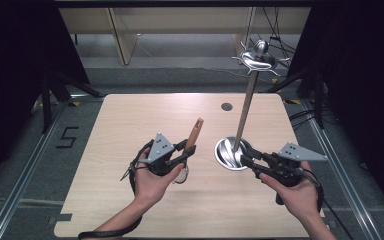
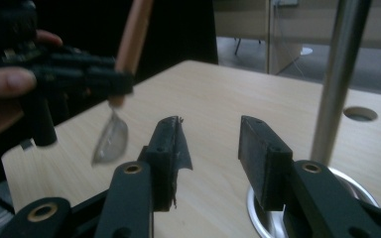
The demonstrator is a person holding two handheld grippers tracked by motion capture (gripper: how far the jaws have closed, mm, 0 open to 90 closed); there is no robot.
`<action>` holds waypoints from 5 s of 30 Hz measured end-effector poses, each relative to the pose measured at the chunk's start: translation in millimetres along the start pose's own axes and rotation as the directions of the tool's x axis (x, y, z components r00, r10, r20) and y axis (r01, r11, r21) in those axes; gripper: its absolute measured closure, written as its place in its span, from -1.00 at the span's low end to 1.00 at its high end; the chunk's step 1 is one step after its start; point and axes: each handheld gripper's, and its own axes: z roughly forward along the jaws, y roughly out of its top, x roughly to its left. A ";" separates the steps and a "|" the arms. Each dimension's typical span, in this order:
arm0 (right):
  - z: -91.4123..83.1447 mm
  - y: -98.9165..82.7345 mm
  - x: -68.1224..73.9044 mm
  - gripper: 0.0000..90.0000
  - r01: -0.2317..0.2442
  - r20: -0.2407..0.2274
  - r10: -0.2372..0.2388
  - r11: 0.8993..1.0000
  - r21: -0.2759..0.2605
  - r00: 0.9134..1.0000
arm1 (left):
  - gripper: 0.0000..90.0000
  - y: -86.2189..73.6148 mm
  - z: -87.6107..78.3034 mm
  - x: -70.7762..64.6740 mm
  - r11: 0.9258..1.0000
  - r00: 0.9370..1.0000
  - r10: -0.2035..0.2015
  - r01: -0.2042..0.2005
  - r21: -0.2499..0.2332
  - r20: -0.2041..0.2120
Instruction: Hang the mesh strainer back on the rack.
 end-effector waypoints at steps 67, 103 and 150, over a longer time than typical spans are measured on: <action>-9.9 32.9 -26.3 0.64 0.210 -0.143 -0.206 0.978 0.015 0.968 | -0.06 -66.0 -74.6 43.0 0.940 0.999 -0.029 0.040 0.339 -0.038; -0.9 116.7 -29.9 0.64 0.260 -0.176 -0.266 0.964 -0.056 0.948 | -0.11 -80.4 -91.3 56.3 0.938 0.993 -0.082 0.106 0.330 -0.087; 10.4 170.8 -29.4 0.65 0.233 -0.204 -0.258 0.963 -0.139 0.944 | -0.11 -80.7 -89.0 56.5 0.939 0.991 -0.103 0.127 0.320 -0.090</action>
